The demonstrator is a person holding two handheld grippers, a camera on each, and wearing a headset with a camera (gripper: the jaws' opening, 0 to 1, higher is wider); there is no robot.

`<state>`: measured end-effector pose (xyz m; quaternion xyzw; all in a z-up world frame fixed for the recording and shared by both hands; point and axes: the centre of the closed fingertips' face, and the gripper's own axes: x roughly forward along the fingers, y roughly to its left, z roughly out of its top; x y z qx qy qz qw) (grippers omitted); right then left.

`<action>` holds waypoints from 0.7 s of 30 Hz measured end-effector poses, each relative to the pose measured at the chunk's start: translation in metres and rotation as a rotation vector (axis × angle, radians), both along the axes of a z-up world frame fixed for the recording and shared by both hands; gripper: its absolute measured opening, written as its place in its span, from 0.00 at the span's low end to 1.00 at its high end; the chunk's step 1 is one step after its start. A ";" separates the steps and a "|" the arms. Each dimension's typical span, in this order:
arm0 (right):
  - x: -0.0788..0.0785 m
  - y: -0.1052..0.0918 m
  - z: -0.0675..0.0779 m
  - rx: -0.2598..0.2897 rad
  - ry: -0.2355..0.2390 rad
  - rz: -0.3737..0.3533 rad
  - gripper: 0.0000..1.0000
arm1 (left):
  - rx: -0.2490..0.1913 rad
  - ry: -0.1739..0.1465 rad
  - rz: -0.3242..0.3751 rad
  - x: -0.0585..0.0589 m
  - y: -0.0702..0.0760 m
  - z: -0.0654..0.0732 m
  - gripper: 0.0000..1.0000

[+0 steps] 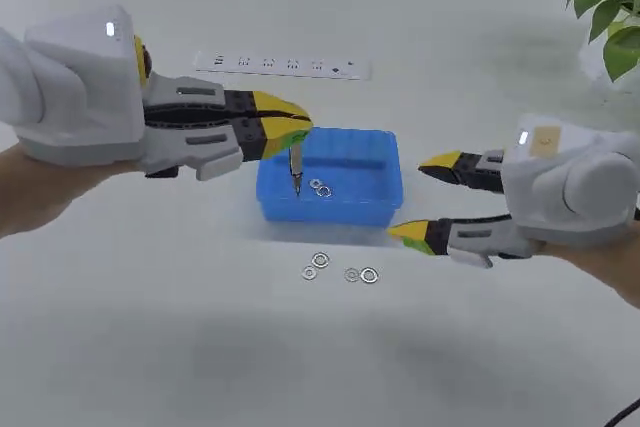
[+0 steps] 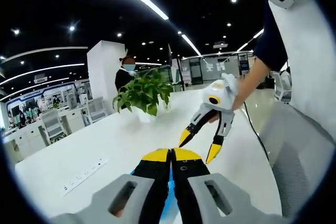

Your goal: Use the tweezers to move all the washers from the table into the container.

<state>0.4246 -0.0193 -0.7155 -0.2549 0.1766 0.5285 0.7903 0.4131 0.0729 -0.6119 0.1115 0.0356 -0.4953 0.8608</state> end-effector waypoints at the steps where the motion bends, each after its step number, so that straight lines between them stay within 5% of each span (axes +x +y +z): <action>1: -0.002 -0.003 -0.001 0.010 0.005 -0.028 0.53 | -0.004 0.005 0.002 -0.002 0.000 -0.001 0.04; 3: -0.006 -0.009 -0.001 0.046 0.021 -0.085 0.57 | -0.014 0.013 0.008 -0.006 -0.002 -0.002 0.04; 9: -0.013 -0.025 0.005 0.279 0.174 -0.301 0.71 | -0.027 0.052 0.005 -0.021 -0.011 -0.014 0.04; 14: -0.022 -0.037 -0.003 0.287 0.202 -0.338 0.90 | -0.012 0.057 -0.025 -0.028 -0.017 -0.023 0.04; 21: -0.036 -0.050 -0.018 0.279 0.234 -0.357 1.00 | 0.013 0.087 -0.045 -0.034 -0.025 -0.044 0.04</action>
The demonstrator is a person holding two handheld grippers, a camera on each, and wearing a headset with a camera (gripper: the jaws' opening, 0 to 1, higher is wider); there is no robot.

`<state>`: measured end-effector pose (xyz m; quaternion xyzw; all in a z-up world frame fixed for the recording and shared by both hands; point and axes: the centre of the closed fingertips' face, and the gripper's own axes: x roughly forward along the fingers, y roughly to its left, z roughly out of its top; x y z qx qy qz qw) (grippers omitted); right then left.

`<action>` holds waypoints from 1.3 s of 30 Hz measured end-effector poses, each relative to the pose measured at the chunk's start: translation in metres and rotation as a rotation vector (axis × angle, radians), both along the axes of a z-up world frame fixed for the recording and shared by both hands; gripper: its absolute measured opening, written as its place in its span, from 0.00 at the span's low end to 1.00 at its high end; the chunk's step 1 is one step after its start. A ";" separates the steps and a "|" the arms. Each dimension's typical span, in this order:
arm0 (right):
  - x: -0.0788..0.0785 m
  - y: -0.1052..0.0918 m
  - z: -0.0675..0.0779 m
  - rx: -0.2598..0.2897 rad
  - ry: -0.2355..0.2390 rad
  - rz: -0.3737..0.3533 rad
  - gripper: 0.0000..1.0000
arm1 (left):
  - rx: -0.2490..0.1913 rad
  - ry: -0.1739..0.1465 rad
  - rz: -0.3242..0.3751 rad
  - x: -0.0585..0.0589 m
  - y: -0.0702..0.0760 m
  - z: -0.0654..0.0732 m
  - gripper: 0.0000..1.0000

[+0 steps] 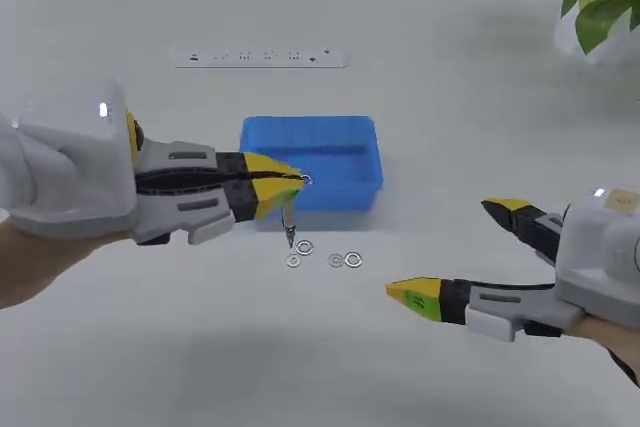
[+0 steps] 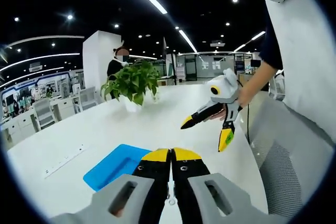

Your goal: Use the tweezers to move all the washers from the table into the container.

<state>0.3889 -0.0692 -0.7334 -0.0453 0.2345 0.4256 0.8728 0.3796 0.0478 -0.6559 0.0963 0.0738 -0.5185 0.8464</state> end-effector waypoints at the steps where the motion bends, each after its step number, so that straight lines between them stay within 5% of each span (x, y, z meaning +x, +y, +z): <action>1: -0.001 -0.001 -0.001 0.004 0.005 -0.002 1.00 | 0.001 0.006 0.001 -0.001 -0.001 -0.004 0.04; 19: -0.014 -0.002 -0.017 0.018 0.061 0.027 1.00 | -0.022 0.046 0.013 0.005 -0.004 -0.025 0.04; 24: -0.018 0.000 -0.022 0.024 0.078 0.030 1.00 | 0.015 0.037 -0.004 0.004 -0.003 -0.032 0.04; 39: -0.024 0.007 -0.027 0.038 0.109 0.055 0.98 | 0.028 0.009 -0.013 0.004 -0.003 -0.034 0.04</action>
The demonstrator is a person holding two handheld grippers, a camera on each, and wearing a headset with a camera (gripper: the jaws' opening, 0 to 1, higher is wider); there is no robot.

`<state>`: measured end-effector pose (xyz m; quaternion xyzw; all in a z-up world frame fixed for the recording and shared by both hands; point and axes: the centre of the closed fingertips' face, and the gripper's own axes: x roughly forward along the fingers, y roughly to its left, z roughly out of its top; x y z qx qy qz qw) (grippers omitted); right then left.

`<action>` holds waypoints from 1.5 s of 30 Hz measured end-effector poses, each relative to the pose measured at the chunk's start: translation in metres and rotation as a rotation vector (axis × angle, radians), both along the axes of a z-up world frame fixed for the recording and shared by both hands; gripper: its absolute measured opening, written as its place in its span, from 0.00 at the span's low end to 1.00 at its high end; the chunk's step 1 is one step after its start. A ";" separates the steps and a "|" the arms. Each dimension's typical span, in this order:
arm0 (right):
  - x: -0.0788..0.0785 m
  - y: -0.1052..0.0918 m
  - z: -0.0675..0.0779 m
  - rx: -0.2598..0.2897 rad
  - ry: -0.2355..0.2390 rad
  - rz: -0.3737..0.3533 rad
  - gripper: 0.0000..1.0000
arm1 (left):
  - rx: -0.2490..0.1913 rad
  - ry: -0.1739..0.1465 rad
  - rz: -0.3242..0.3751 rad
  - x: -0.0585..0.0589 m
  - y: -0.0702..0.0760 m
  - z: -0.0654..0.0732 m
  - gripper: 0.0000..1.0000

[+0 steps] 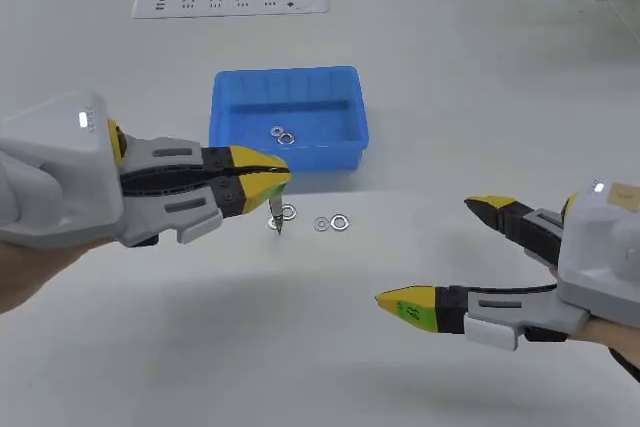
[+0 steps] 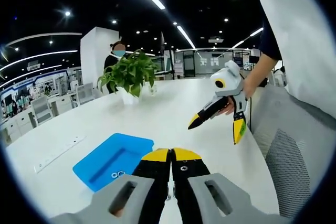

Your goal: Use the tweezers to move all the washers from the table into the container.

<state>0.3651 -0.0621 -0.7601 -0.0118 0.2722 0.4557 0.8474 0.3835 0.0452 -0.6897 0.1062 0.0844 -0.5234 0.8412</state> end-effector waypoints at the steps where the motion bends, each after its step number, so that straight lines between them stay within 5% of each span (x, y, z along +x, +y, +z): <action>1: 0.000 0.000 0.000 0.001 0.001 0.000 0.98 | 0.001 0.000 0.001 0.000 0.001 0.000 0.04; 19: -0.004 0.004 -0.002 0.014 0.019 0.018 0.96 | 0.006 -0.007 0.001 0.003 0.001 -0.001 0.04; 28: -0.002 0.019 0.003 0.042 0.008 0.063 0.94 | -0.034 0.105 -0.013 0.013 0.009 -0.002 0.05; 29: -0.002 0.022 0.004 0.044 0.005 0.070 0.92 | -0.050 0.155 -0.011 0.012 0.009 -0.004 0.05; 31: -0.003 0.027 0.003 0.050 0.011 0.084 0.88 | -0.029 0.133 -0.019 0.014 0.008 -0.004 0.05; 45: 0.009 0.089 0.003 0.130 0.055 0.187 0.69 | -0.014 0.179 -0.037 0.011 0.006 -0.013 0.05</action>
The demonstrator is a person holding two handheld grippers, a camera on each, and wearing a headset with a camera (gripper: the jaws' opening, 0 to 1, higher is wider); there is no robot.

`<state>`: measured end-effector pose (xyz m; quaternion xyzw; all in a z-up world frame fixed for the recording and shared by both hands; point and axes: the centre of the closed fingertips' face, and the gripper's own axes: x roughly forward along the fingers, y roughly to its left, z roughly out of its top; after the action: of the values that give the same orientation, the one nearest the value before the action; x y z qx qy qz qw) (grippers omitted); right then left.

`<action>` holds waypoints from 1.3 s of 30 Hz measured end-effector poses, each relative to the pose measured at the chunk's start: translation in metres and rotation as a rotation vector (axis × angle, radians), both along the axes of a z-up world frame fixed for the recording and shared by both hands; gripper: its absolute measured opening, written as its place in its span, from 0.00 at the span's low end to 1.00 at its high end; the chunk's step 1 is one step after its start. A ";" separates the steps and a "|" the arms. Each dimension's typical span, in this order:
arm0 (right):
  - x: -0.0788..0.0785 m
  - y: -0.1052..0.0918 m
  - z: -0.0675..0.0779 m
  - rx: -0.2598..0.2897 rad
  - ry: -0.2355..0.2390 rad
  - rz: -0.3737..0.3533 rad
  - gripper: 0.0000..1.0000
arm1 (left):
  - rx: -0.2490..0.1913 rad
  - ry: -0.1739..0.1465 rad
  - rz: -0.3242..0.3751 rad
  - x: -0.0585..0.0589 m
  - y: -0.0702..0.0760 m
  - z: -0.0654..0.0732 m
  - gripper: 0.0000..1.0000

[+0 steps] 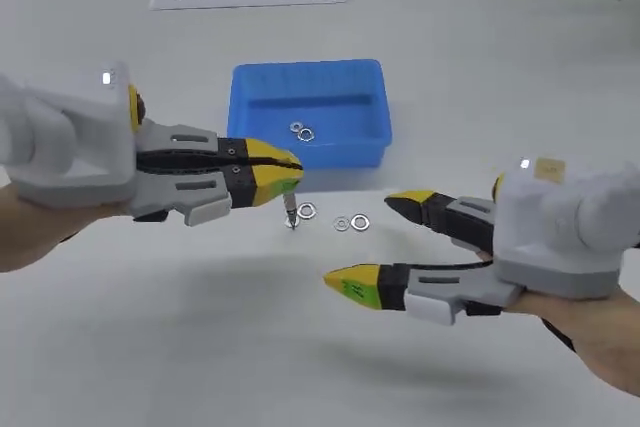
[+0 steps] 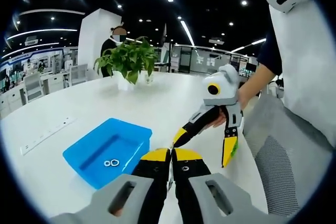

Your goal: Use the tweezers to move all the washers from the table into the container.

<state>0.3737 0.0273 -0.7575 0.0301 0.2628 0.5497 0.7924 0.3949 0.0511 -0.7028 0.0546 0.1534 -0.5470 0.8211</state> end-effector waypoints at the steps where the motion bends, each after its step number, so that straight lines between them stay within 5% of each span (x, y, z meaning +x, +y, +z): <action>1: 0.001 0.005 0.003 0.026 0.012 0.004 0.68 | 0.000 0.006 -0.001 0.000 0.001 -0.001 0.05; 9: 0.007 0.032 -0.003 -0.014 -0.033 0.115 0.55 | 0.020 0.004 -0.017 -0.003 0.004 -0.003 0.06; 12: 0.010 0.046 0.001 0.020 -0.015 0.143 0.49 | 0.019 0.001 -0.015 -0.002 0.005 -0.003 0.06; 18: 0.007 0.063 -0.006 -0.068 -0.116 0.296 0.37 | 0.022 0.003 -0.020 -0.002 0.004 -0.004 0.06; 20: 0.014 0.064 -0.006 -0.106 -0.221 0.314 0.28 | 0.024 0.002 -0.021 -0.002 0.005 -0.004 0.06; 24: 0.007 0.067 -0.010 -0.111 -0.188 0.385 0.25 | 0.027 0.003 -0.022 -0.002 0.006 -0.004 0.06; 28: 0.002 0.066 -0.016 -0.157 -0.231 0.450 0.23 | 0.027 0.003 -0.025 -0.002 0.005 -0.004 0.06; 39: 0.011 0.065 -0.017 -0.192 -0.275 0.453 0.13 | 0.039 0.000 -0.037 -0.003 0.003 -0.005 0.06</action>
<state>0.3845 0.0922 -0.7749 -0.1794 0.2035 0.6843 0.6768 0.3923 0.0545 -0.7082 0.0736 0.1630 -0.5591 0.8096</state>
